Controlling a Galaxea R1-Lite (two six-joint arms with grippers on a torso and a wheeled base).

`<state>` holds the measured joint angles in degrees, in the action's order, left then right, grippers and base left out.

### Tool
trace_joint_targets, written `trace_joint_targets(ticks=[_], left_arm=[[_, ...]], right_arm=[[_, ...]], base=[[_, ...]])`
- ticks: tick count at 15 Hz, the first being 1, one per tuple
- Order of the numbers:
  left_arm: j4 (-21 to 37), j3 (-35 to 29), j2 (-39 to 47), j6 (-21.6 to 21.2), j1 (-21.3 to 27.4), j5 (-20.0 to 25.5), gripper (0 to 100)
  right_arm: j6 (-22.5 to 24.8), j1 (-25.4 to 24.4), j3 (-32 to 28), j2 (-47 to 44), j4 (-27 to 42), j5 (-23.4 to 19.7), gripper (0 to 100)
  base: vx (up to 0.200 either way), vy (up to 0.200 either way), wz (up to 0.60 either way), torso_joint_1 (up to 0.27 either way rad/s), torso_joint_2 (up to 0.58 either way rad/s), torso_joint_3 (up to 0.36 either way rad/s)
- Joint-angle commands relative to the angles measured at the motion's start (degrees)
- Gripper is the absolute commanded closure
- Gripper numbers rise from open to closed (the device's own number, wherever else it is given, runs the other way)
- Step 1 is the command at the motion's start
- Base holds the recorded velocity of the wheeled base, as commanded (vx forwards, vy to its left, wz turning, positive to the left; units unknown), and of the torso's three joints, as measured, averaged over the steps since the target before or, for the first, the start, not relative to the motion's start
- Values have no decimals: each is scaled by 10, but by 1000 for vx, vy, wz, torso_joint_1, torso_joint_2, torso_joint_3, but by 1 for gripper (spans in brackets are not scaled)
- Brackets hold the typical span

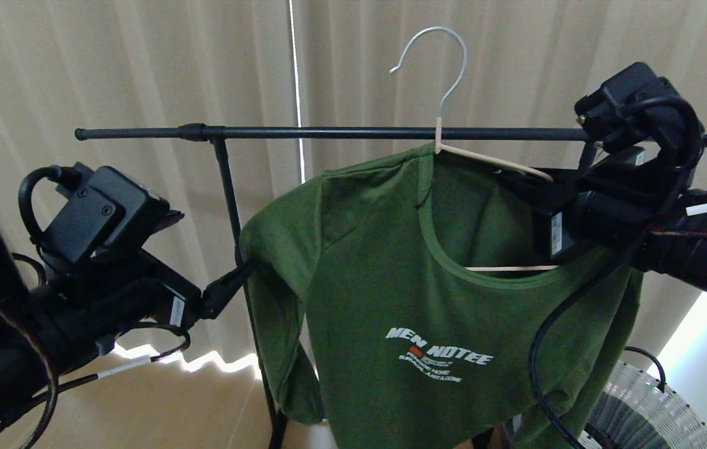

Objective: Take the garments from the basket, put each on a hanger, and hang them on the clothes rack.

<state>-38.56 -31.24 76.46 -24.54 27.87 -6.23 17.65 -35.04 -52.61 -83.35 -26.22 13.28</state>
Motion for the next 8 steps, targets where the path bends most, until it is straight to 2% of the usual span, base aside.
trace_joint_targets(ticks=[1, 6, 8], left_arm=[[2, 25, -17, 3, -22, 32, 0], [0, 38, 9, 19, -59, 126, 0], [-1, 33, 21, 21, -59, 139, 0]], right_arm=[[-1, 1, 1, 19, -1, -1, 100], [-2, -1, 1, 32, -1, -4, 100], [-2, -3, 2, 33, -1, -11, 100]], base=[[0, 0, 0, 0, 0, 0], [0, 0, 0, 0, 0, 0], [0, 0, 0, 0, 0, 0]])
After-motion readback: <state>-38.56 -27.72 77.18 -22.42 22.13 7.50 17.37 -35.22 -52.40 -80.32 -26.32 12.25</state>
